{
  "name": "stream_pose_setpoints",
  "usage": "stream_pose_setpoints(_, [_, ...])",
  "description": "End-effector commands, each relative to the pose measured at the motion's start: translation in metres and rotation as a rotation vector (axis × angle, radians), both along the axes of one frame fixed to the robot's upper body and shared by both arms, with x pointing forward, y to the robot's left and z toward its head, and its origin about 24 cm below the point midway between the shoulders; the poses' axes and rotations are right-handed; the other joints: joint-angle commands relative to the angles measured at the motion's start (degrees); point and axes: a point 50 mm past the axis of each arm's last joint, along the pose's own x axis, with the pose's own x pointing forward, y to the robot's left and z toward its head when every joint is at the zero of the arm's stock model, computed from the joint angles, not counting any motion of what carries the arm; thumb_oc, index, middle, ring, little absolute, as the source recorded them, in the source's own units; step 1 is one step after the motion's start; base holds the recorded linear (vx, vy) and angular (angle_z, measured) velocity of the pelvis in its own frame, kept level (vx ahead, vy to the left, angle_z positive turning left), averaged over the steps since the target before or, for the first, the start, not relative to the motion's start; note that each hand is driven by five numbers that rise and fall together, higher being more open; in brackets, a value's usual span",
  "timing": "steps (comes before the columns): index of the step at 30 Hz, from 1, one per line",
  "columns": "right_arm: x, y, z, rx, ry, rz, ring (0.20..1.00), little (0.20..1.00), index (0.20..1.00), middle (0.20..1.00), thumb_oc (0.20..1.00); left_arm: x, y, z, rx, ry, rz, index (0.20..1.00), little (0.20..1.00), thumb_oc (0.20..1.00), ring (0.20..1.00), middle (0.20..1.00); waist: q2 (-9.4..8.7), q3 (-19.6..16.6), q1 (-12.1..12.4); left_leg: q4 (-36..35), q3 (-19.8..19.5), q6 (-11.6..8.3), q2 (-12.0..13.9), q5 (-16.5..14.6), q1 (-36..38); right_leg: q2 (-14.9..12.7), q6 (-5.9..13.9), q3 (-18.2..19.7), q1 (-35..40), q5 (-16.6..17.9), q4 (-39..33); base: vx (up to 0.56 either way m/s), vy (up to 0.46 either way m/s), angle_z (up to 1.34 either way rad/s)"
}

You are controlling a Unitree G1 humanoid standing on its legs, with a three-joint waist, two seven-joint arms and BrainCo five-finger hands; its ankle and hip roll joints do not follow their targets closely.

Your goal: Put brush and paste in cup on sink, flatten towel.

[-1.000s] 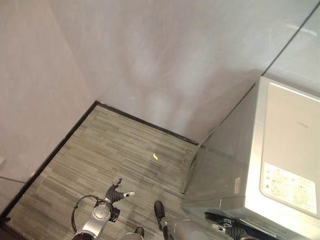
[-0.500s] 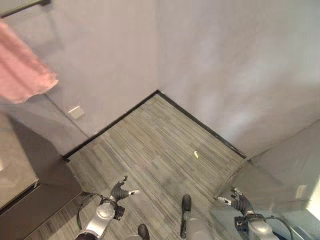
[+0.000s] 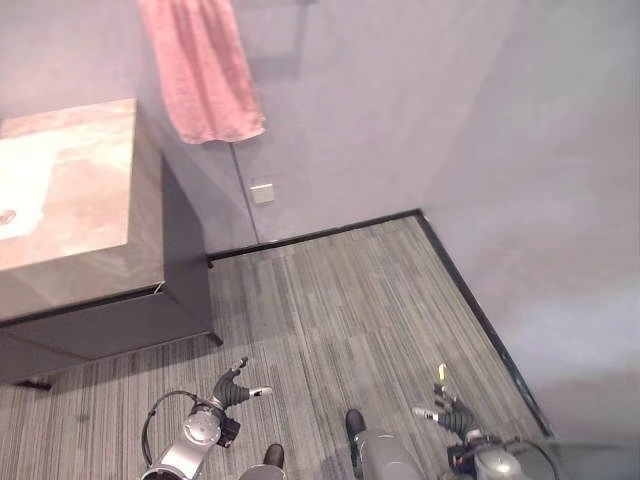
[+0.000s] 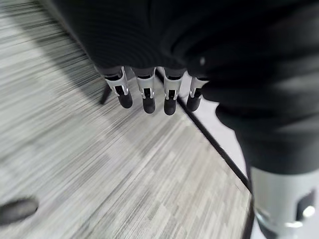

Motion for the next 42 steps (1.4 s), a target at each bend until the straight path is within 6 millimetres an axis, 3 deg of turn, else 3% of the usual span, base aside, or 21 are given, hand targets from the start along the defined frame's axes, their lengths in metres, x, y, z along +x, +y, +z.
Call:
stream_pose_setpoints(1, [0.008, -0.015, 0.014, -0.045, -0.084, 0.0, 1.0, 1.0, 1.0, 1.0, 1.0, 0.007, 0.013, 0.011, -0.01, -0.076, 0.043, 1.0, 1.0, 1.0, 1.0, 1.0, -3.54, -3.6, -0.3, 1.6, 4.7, -1.05, -3.8, 1.1, -0.6, -2.4, 2.93, 1.3, 2.5, 3.3, -5.8, 0.02, -0.251, 0.8])
stream_pose_setpoints(3, [0.009, -0.018, 0.016, -0.054, -0.093, -0.017, 1.0, 1.0, 1.0, 1.0, 1.0, 0.009, 0.011, 0.01, -0.02, -0.072, 0.061, 1.0, 1.0, 1.0, 1.0, 1.0, -3.63, -3.8, -1.3, 1.2, 6.6, -1.68, -2.9, 2.2, -1.7, -3.2, 2.71, -1.1, 3.2, 3.6, -6.9, 0.0, -0.204, 0.66])
stream_pose_setpoints(4, [0.009, -0.02, 0.017, -0.058, -0.1, -0.03, 1.0, 1.0, 1.0, 1.0, 1.0, 0.01, 0.01, 0.01, -0.017, -0.071, 0.056, 1.0, 1.0, 1.0, 1.0, 1.0, -3.62, -3.9, -2.3, 0.7, 11.3, -1.55, -2.2, 3.3, -2.6, -4.0, 2.81, -2.8, 4.0, 4.0, -8.0, -0.04, -0.058, 0.81])
stream_pose_setpoints(6, [0.009, -0.023, 0.019, -0.059, -0.114, -0.055, 1.0, 1.0, 1.0, 1.0, 1.0, 0.017, 0.006, 0.012, -0.011, -0.082, 0.04, 1.0, 1.0, 1.0, 1.0, 1.0, -3.66, -3.7, -4.5, 1.4, 25.0, -1.14, -0.7, 3.8, -3.5, -5.8, 3.57, -5.7, 4.8, 4.9, -9.4, -0.07, -0.023, 0.9])
stream_pose_setpoints(7, [0.009, -0.024, 0.018, -0.062, -0.109, -0.059, 1.0, 1.0, 1.0, 1.0, 1.0, 0.016, 0.006, 0.01, -0.008, -0.076, 0.046, 1.0, 1.0, 1.0, 1.0, 1.0, -3.21, -3.7, -4.9, 1.5, 28.9, -0.86, -0.6, 3.1, -3.1, -5.9, 3.66, -6.4, 4.9, 5.0, -9.3, -0.05, -0.017, 1.07])
stream_pose_setpoints(8, [0.009, -0.024, 0.018, -0.062, -0.109, -0.059, 1.0, 1.0, 1.0, 1.0, 1.0, 0.016, 0.006, 0.01, -0.009, -0.076, 0.046, 1.0, 1.0, 1.0, 1.0, 1.0, -3.18, -3.7, -4.8, 1.6, 29.1, -0.86, -0.5, 3.1, -3.0, -5.8, 3.67, -6.2, 4.8, 5.1, -9.3, 0.02, 0.029, 0.95])
stream_pose_setpoints(9, [0.01, -0.023, 0.016, -0.07, -0.094, -0.049, 1.0, 1.0, 1.0, 1.0, 1.0, 0.015, 0.007, 0.009, -0.01, -0.073, 0.045, 1.0, 1.0, 1.0, 1.0, 1.0, -2.43, -3.5, -3.7, 0.0, 24.9, -0.96, -1.9, 3.1, -2.3, -5.2, 3.49, -4.9, 5.0, 4.9, -9.3, 0.03, 0.034, 0.23])
stream_pose_setpoints(15, [0.019, -0.008, 0.015, -0.055, -0.108, 0.011, 1.0, 1.0, 1.0, 1.0, 1.0, 0.004, 0.014, 0.005, -0.006, -0.058, 0.089, 1.0, 1.0, 1.0, 1.0, 1.0, -1.17, -4.8, -2.8, -4.6, 26.5, 0.24, -2.7, 3.9, 0.2, -5.7, 4.04, -3.2, 6.5, 5.6, -11.7, 0.11, 0.052, -0.31])
stream_pose_setpoints(29, [0.024, -0.007, 0.016, -0.089, -0.105, 0.051, 1.0, 1.0, 1.0, 1.0, 1.0, -0.004, 0.018, 0.005, 0.035, -0.049, 0.032, 1.0, 1.0, 1.0, 1.0, 1.0, -1.66, -5.6, -1.3, -5.2, 26.3, 2.01, -4.7, 2.1, 1.6, -7.5, 6.32, -1.9, 7.6, 7.2, -12.8, 0.05, 0.094, -0.1])
stream_pose_setpoints(35, [0.029, -0.006, 0.017, -0.098, -0.12, 0.05, 1.0, 1.0, 1.0, 1.0, 1.0, -0.001, 0.018, 0.009, 0.053, -0.06, 0.002, 1.0, 1.0, 1.0, 1.0, 1.0, -1.38, -5.1, -1.3, -2.5, 26.0, 3.43, -6.7, 0.2, 0.7, -9.4, 7.48, -1.0, 6.3, 8.3, -9.7, 0.03, 0.15, -0.05])
stream_pose_setpoints(38, [0.03, -0.005, 0.018, -0.098, -0.125, 0.047, 1.0, 1.0, 1.0, 1.0, 1.0, 0.002, 0.019, 0.012, 0.074, -0.071, -0.024, 1.0, 1.0, 1.0, 1.0, 1.0, -0.91, -4.5, -1.6, -2.1, 25.4, 4.25, -7.3, -0.3, 0.9, -9.4, 7.41, 0.1, 4.5, 8.0, -4.4, 0.02, 0.156, 0.01])
stream_pose_setpoints(39, [0.033, -0.003, 0.019, -0.099, -0.135, 0.054, 1.0, 1.0, 1.0, 1.0, 1.0, 0.006, 0.019, 0.016, 0.096, -0.095, -0.044, 1.0, 1.0, 1.0, 1.0, 1.0, -0.45, -3.3, -2.0, -2.1, 25.1, 4.97, -7.1, -0.4, 1.5, -8.2, 6.83, 0.6, 1.2, 8.2, 2.6, -0.01, 0.103, -0.01])
stream_pose_setpoints(41, [0.033, -0.001, 0.017, -0.096, -0.131, 0.055, 1.0, 1.0, 1.0, 1.0, 1.0, 0.008, 0.018, 0.016, 0.109, -0.094, -0.048, 1.0, 1.0, 1.0, 1.0, 1.0, -0.31, -2.6, -2.0, -1.9, 25.5, 5.15, -7.1, -0.7, 1.8, -7.1, 6.65, 0.2, -0.5, 7.9, 5.7, 0.04, 0.146, -0.05])
stream_pose_setpoints(42, [0.034, 0.0, 0.018, -0.086, -0.14, 0.054, 1.0, 1.0, 1.0, 1.0, 1.0, 0.009, 0.018, 0.016, 0.118, -0.093, -0.052, 1.0, 1.0, 1.0, 1.0, 1.0, -0.35, -2.2, -3.3, -1.8, 24.0, 5.3, -7.7, -1.1, 2.8, -2.5, 6.0, 3.1, -2.8, 6.7, 6.5, 0.09, 0.121, -0.05])
